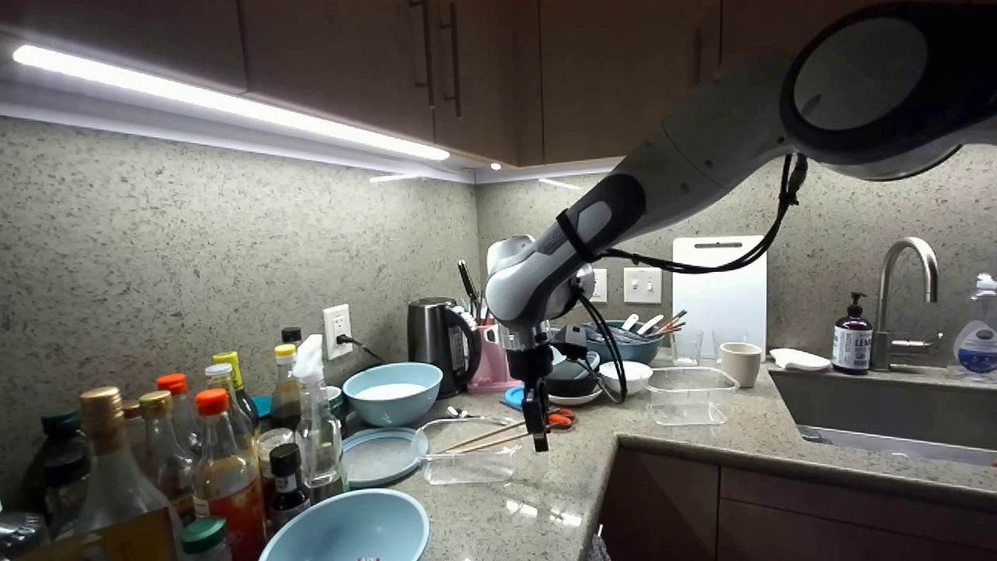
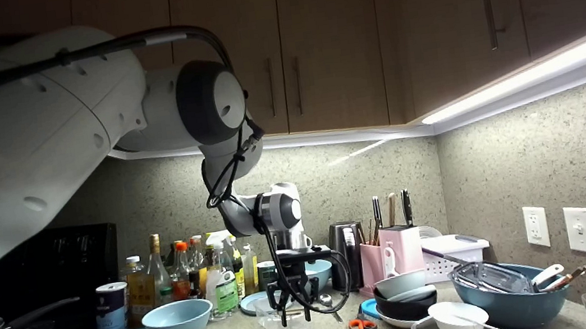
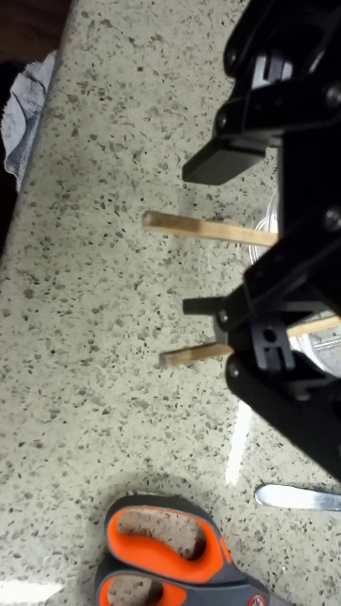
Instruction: Move the chopstick from the right bowl to the left bowl
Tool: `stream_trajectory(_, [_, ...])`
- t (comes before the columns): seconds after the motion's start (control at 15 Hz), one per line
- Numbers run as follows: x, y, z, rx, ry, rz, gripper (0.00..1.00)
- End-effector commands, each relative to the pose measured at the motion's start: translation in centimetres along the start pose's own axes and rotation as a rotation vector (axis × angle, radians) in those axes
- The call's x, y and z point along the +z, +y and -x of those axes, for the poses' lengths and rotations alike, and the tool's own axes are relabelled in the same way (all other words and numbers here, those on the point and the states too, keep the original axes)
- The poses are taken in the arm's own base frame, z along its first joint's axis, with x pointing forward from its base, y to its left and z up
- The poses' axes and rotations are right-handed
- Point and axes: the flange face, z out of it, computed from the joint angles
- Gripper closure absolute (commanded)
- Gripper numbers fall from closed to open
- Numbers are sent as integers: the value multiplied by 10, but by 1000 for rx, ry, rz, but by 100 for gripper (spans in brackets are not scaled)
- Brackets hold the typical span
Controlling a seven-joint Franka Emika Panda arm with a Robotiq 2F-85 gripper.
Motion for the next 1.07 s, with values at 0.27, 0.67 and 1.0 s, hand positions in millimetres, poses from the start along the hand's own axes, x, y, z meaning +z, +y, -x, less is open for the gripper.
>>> stream_trajectory(0.27, [-23, -4, 10, -9, 36, 60, 0])
stream_trajectory(0.67, [-60, -13, 28, 24, 97, 82, 0])
stream_trajectory(1.0, [-75, -11, 30, 29, 111, 111, 0])
